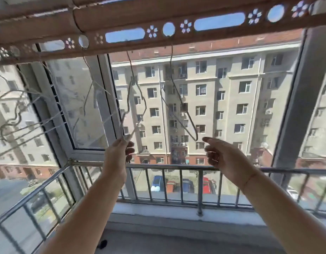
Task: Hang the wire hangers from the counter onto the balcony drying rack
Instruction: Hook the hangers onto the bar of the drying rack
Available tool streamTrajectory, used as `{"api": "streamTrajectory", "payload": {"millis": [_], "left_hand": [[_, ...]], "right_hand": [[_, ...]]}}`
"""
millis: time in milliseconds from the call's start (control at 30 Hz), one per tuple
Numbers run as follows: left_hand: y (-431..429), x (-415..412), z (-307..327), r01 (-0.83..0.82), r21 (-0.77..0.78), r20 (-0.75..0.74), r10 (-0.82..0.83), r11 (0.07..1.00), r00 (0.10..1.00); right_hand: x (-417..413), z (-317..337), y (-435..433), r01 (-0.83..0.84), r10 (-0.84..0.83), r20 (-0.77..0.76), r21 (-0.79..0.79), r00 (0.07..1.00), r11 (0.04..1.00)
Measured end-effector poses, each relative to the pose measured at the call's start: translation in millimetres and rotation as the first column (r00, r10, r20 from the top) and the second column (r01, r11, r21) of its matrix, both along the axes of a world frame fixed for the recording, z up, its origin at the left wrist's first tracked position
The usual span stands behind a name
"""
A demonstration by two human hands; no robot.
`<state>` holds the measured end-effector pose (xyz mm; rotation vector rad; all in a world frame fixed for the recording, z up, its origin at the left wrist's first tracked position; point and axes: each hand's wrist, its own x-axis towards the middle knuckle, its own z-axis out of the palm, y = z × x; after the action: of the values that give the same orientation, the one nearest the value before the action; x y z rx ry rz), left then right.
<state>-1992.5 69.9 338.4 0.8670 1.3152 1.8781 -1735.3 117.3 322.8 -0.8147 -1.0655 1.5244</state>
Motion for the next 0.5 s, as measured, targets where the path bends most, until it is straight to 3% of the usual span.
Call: {"api": "streamTrajectory", "payload": {"millis": [100,233,500], "left_hand": [[3,12,-45,0.134,-0.173,-0.064,-0.147,0.976,0.987],[8,45,-94,0.337,-0.297,-0.130,-0.388,0.893,0.913],[15,159,-139,0.584,-0.397,-0.357,-0.705,0.708,0.613]], "right_hand": [[18,-35,-12,0.047,-0.051,0.138,0.036,0.989,0.998],[53,-74,-25,0.128,-0.166,0.384,0.122,0.908,0.984],[151,-121,-56,0.279,-0.413,0.626,0.306,0.661,0.910]]}}
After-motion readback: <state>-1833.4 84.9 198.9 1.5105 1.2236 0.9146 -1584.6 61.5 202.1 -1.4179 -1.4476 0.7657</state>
